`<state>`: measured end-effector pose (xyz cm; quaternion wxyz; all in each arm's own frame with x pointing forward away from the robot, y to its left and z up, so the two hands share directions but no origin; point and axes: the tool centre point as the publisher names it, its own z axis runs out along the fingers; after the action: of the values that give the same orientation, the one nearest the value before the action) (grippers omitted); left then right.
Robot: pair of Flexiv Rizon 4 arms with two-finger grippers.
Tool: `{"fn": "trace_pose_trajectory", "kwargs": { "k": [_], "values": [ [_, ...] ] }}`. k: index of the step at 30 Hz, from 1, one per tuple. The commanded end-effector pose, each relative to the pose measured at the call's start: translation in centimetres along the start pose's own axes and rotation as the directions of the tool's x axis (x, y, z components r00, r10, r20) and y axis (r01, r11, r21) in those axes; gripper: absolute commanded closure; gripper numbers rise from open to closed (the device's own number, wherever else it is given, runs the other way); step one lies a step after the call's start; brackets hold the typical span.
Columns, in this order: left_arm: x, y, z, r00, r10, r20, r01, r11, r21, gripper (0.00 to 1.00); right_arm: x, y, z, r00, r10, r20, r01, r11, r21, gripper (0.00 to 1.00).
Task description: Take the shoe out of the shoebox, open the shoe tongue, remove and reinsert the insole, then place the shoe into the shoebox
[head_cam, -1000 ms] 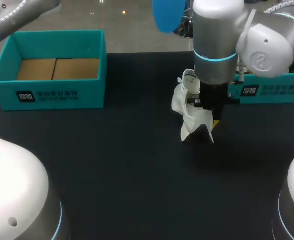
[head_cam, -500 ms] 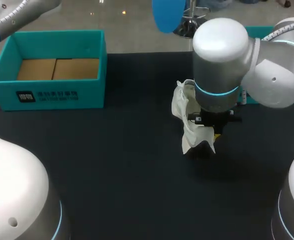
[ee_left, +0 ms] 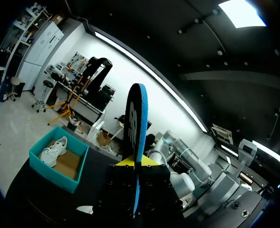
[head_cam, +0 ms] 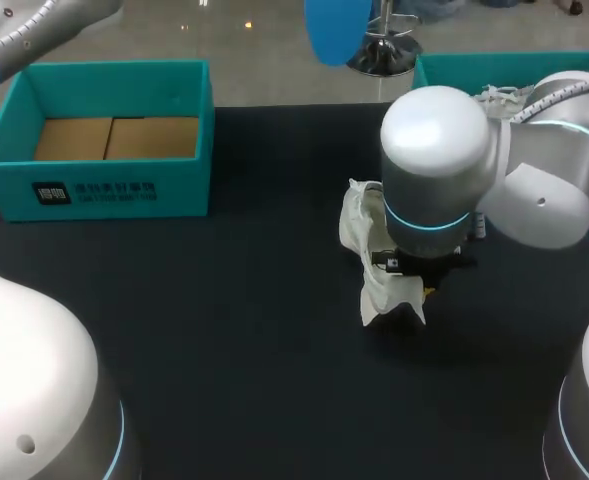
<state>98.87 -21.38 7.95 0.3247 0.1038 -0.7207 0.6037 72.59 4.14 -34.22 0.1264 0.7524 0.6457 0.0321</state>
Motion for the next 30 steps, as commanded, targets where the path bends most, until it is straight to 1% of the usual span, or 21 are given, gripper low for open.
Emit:
{"fn": "trace_pose_trajectory", "kwargs": {
  "k": [1, 16, 21, 24, 26, 27, 28, 29, 30],
  "values": [
    [0.0, 0.1, 0.0, 1.000, 0.001, 0.001, -0.001, 1.000, 0.003, 1.00, 0.2, -0.2, 1.1, 1.000, -0.004, -0.010, 0.004, 1.000, 0.003, 1.00],
    [0.0, 0.1, 0.0, 1.000, 0.001, 0.001, -0.001, 1.000, 0.003, 1.00, 1.0, -1.9, 3.8, 0.999, -0.005, -0.033, 0.007, 0.998, 0.060, 1.00],
    [0.0, 0.1, 0.0, 1.000, 0.001, 0.001, -0.001, 1.000, 0.003, 1.00, 1.0, -2.1, 4.0, 0.999, 0.018, -0.030, -0.016, 0.997, 0.071, 1.00],
    [0.0, 0.1, 0.0, 1.000, 0.001, 0.001, -0.001, 1.000, 0.003, 1.00, 0.8, -2.2, 3.7, 0.999, 0.027, -0.026, -0.025, 0.997, 0.072, 1.00],
    [0.0, 0.1, 0.0, 1.000, 0.001, 0.001, -0.001, 1.000, 0.003, 1.00, 0.5, -2.2, 3.4, 0.999, 0.033, -0.025, -0.031, 0.997, 0.074, 0.68],
    [0.0, 0.1, 0.0, 1.000, 0.001, 0.001, -0.001, 1.000, 0.003, 1.00, 0.4, -2.2, 3.1, 0.999, 0.037, -0.022, -0.036, 0.997, 0.071, 0.55],
    [0.0, 0.1, 0.0, 1.000, 0.001, 0.001, -0.001, 1.000, 0.003, 1.00, 0.3, -2.1, 2.9, 0.999, 0.038, -0.021, -0.036, 0.997, 0.069, 0.34],
    [0.0, 0.1, 0.0, 1.000, 0.001, 0.001, -0.001, 1.000, 0.003, 1.00, 0.2, -2.1, 2.6, 0.999, 0.042, -0.022, -0.041, 0.997, 0.067, 0.00],
    [0.0, 0.1, 0.0, 1.000, 0.001, 0.001, -0.001, 1.000, 0.003, 1.00, 0.1, -2.0, 2.2, 0.999, 0.047, -0.025, -0.046, 0.997, 0.063, 0.00]
  ]
}}
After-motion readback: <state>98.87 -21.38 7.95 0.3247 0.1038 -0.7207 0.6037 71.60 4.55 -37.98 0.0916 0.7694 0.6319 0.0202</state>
